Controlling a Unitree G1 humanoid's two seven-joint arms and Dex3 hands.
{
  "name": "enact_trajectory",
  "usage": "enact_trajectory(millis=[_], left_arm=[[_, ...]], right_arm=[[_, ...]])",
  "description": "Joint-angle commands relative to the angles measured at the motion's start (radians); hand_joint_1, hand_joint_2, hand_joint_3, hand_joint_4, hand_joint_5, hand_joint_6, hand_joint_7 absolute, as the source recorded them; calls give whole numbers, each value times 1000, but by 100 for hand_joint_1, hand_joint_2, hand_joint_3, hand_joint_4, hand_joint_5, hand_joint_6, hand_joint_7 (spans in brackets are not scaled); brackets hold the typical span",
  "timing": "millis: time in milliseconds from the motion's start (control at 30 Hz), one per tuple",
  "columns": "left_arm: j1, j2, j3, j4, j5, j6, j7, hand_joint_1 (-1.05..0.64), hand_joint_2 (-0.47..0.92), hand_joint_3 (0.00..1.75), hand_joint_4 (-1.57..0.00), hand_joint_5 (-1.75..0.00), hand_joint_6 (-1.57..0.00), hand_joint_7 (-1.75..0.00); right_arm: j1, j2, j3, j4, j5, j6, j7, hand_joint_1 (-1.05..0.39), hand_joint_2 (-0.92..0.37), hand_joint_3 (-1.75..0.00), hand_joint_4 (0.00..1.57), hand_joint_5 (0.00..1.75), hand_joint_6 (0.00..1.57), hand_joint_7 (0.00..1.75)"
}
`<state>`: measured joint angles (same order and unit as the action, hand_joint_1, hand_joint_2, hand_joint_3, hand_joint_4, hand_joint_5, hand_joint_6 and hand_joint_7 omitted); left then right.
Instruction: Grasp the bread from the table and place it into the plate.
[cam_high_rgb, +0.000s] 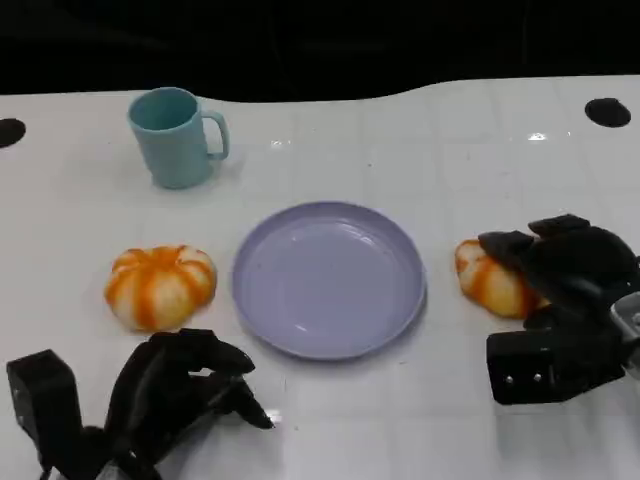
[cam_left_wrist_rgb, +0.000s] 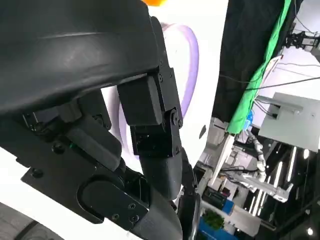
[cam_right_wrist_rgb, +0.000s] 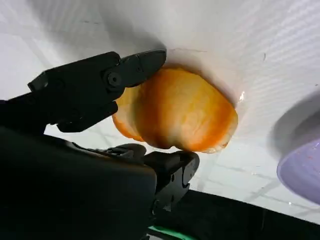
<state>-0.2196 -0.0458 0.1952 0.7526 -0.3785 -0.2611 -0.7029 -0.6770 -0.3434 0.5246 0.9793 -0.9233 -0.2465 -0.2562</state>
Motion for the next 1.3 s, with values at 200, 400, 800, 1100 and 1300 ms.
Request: enact_trajectory(millis=[200,400,800,1100,1300], left_arm=[[8,15,3,-8,1,-2,-2,-105,69,0,-157,-61,-157,-23],[7,15,4,-5,-1,-2,-6,-105,69,0,-157,-61,-157,-23],[11,13,2,-14,-2,5,-5,-105,68,0,-157,-60,-157,-22],[11,13,-2,-13,5,2,1,-105,68,0,-157,-60,-157,-23],[13,12,-7,-15,10,-6,2,-105,69,0,-157,-61,-157,-23]], right_arm=[[-47,18,18,142,30,-129,-274,-12,-92,-4,106,112,134,10],[-64,18,55,181,10,-150,-422,-13,-69,-61,90,174,88,134],[-98,14,46,147,39,-221,-581,-11,-45,-90,96,175,79,159],[-138,36,41,54,48,-273,-552,-14,-32,-121,98,175,79,166],[-182,87,58,48,52,-293,-474,-15,-33,-115,98,175,76,171]])
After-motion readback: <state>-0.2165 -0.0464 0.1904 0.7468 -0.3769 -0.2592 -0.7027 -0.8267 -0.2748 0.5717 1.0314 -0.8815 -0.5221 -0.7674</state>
